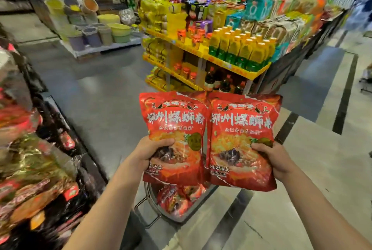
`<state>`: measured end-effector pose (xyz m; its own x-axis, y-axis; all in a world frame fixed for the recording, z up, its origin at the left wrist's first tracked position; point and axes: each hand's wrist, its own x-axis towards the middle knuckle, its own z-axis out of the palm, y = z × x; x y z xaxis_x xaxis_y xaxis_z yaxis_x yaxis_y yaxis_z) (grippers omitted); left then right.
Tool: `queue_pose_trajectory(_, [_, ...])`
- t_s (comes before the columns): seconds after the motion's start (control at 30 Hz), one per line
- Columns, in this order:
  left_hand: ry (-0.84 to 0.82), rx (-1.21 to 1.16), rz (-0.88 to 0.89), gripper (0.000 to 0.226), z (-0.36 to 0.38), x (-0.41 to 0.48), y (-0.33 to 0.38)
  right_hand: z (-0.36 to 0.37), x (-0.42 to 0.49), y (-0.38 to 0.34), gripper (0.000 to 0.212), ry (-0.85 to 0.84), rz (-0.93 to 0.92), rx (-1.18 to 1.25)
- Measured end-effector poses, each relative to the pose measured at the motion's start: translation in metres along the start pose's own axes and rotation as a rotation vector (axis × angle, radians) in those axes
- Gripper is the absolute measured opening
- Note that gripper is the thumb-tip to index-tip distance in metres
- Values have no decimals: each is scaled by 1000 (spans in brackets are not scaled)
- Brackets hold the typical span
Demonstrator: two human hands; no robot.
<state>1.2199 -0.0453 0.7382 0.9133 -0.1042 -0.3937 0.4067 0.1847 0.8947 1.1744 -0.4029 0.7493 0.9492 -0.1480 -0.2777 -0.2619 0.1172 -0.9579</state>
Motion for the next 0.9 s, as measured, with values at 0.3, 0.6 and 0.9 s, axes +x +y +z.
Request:
queue_pose_trajectory(0.3, [106, -50, -94, 80, -31, 73, -23, 35, 134, 22, 80, -101, 160, -77])
queue_pose_trajectory(0.6, [488, -185, -320, 86, -41, 145, -140, 42, 297, 101, 29, -311, 429, -257])
queue_pose_trajectory(0.9, [614, -412, -470, 91, -39, 243, -289, 52, 437, 251, 40, -467, 669, -402])
